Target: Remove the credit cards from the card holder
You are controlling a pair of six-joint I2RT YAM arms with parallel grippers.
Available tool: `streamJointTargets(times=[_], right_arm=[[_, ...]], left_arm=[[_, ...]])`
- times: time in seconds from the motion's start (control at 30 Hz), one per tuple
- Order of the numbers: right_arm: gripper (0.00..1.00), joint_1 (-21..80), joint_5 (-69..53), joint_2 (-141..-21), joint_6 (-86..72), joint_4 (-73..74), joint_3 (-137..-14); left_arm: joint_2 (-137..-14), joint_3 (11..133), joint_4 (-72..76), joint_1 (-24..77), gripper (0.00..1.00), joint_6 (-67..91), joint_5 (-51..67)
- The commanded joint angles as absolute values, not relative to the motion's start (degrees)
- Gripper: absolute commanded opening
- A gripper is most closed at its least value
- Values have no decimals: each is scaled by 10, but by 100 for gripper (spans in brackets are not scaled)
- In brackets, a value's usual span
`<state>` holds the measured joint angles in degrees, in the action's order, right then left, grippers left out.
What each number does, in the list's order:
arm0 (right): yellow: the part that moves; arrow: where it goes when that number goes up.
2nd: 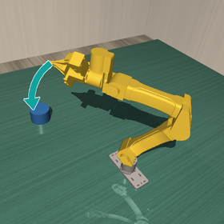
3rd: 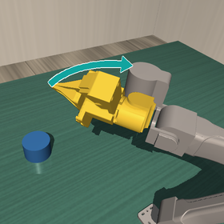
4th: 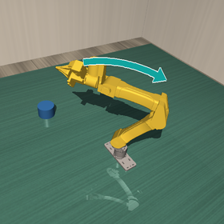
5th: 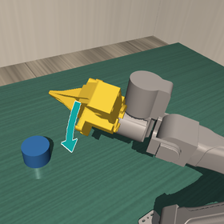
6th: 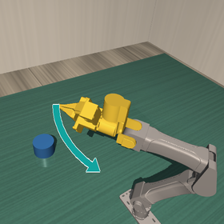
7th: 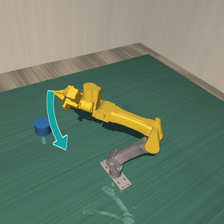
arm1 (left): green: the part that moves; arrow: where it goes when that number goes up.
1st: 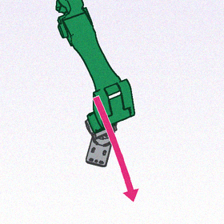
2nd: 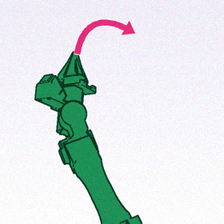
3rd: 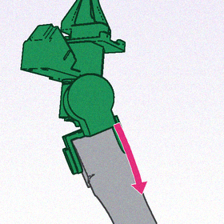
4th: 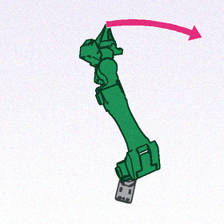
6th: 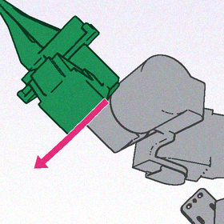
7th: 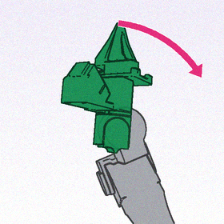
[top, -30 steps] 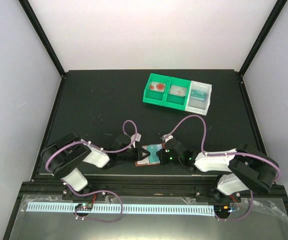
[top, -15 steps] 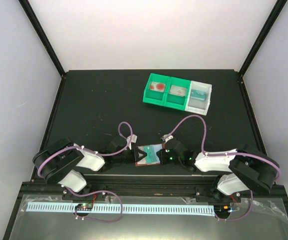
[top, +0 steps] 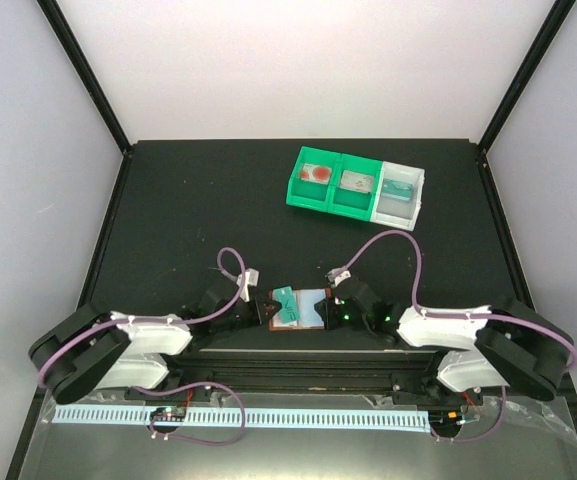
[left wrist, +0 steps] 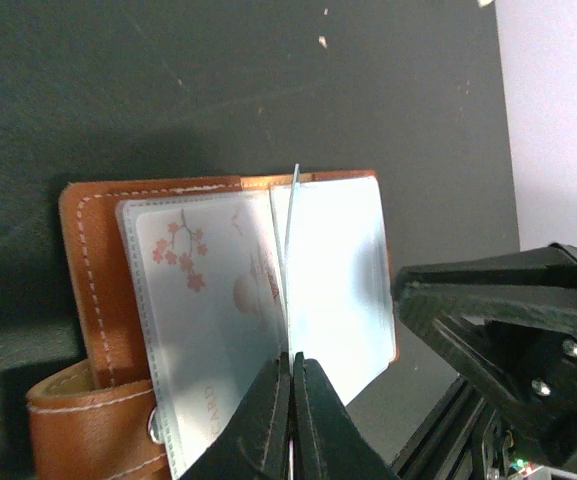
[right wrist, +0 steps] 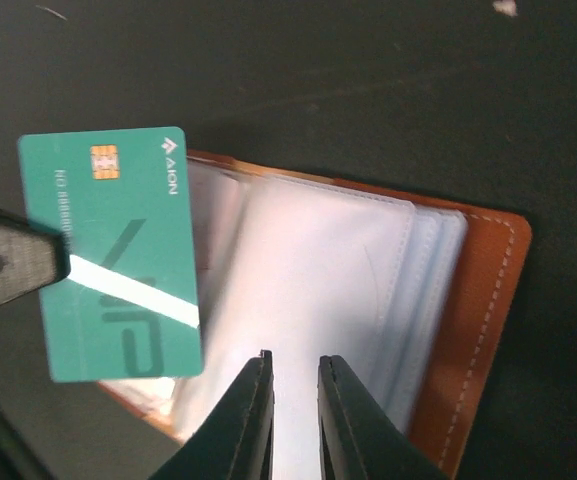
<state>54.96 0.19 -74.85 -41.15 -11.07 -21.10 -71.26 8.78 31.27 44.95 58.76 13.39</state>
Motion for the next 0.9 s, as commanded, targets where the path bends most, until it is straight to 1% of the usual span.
streamJointTargets(times=[0.0, 0.13, 0.27, 0.4, 0.53, 0.67, 0.87], right_arm=[[20, 548, -20, -687, -414, -116, -208], [30, 547, -51, -640, -425, -128, -206], [37, 548, -81, -611, -450, -148, -204], [44, 547, -112, -594, -495, -211, -188], [52, 547, -137, -595, -536, -265, -185], [55, 547, -172, -609, -585, -337, -188], [55, 548, -192, -645, -637, -390, -202]], left_arm=[[-645, 76, 268, 446, 1, 591, 94], [-559, 76, 230, 446, 2, 600, 96], [-469, 69, 206, 446, 2, 617, 88], [-386, 56, 204, 446, 2, 637, 88], [-330, 46, 202, 446, 1, 656, 94], [-293, 27, 235, 446, 1, 677, 108], [-270, 18, 273, 447, 2, 694, 119]])
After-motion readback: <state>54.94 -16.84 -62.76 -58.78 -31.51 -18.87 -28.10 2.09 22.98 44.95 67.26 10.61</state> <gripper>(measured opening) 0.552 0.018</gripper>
